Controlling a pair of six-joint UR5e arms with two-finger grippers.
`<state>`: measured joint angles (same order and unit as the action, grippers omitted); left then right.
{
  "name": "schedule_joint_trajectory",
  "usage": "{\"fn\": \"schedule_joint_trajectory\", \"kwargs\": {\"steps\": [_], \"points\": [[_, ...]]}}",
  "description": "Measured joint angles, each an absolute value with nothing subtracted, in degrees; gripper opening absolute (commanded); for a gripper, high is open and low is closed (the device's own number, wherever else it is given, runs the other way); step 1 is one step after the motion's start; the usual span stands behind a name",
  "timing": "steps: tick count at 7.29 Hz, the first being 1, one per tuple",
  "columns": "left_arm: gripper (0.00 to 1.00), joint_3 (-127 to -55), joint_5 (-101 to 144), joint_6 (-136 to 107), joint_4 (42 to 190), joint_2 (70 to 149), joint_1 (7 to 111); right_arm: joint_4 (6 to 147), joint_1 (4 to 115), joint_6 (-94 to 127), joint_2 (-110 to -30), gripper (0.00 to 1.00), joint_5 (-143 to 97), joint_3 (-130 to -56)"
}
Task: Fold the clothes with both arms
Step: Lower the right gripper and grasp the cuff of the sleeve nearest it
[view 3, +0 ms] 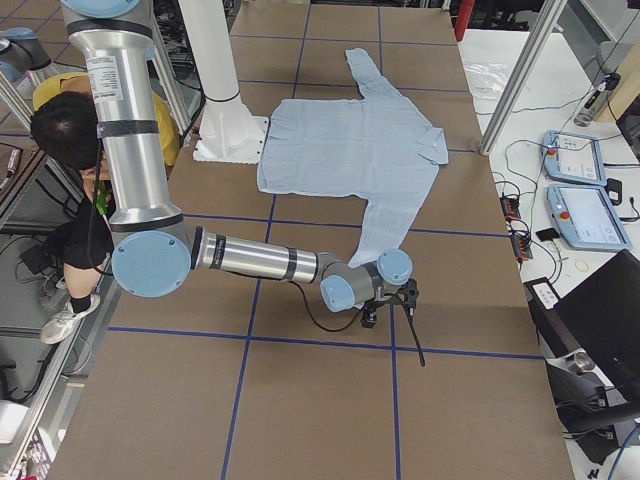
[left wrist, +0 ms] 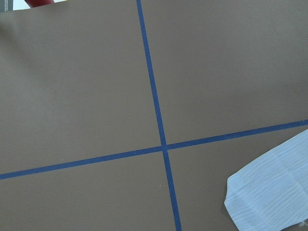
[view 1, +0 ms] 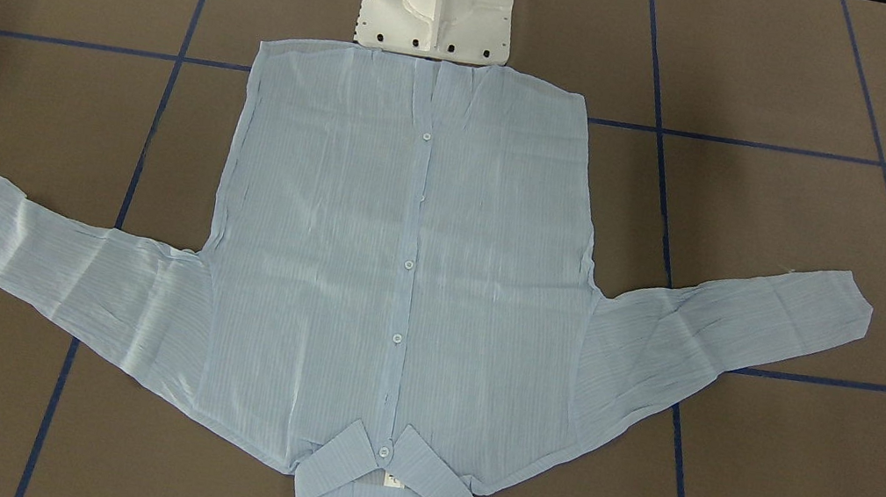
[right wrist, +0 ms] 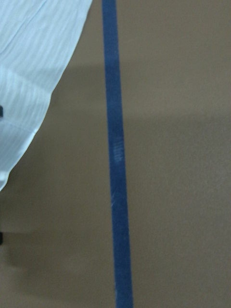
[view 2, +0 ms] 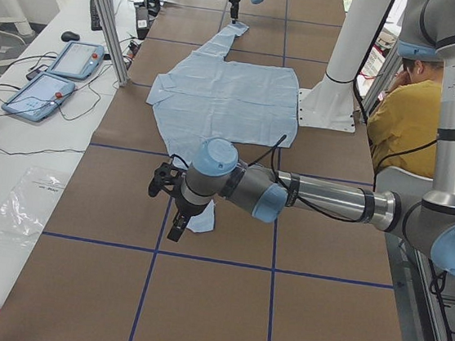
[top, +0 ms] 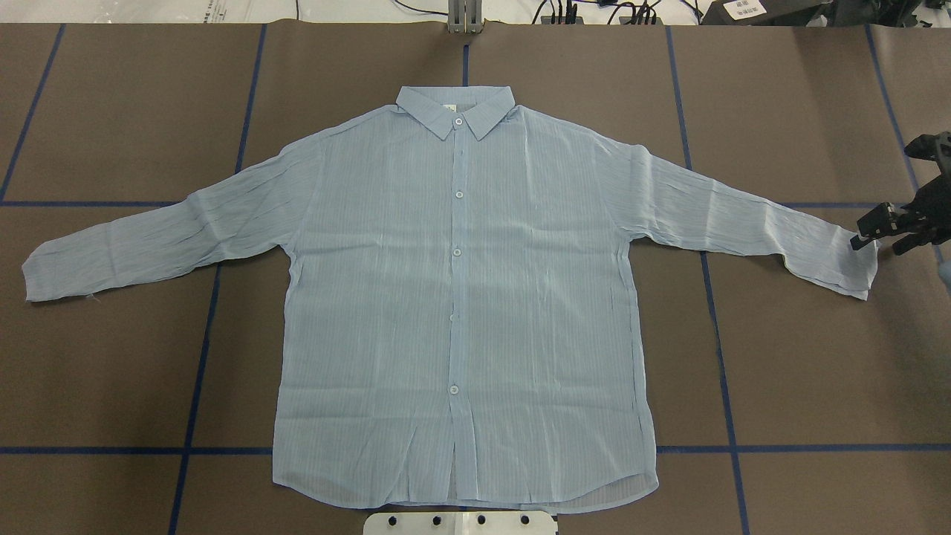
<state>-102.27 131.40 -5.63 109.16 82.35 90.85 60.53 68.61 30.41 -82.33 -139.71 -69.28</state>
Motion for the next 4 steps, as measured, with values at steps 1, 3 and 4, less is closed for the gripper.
{"fn": "schedule_joint_trajectory", "kwargs": {"steps": [1,3,4], "points": [[1.00,-102.29,131.40,-5.63,109.16,82.35,90.86,60.55,68.54,30.41,-82.28,0.00,-139.75,-69.27],[1.00,-102.30,131.40,-5.63,109.16,82.35,90.87,60.50,68.42,30.41,-81.96,0.00,-139.98,-69.55],[1.00,-102.30,131.40,-5.62,109.16,82.35,90.88,60.59,68.38,30.41,-81.49,0.00,-140.19,-69.73]]}}
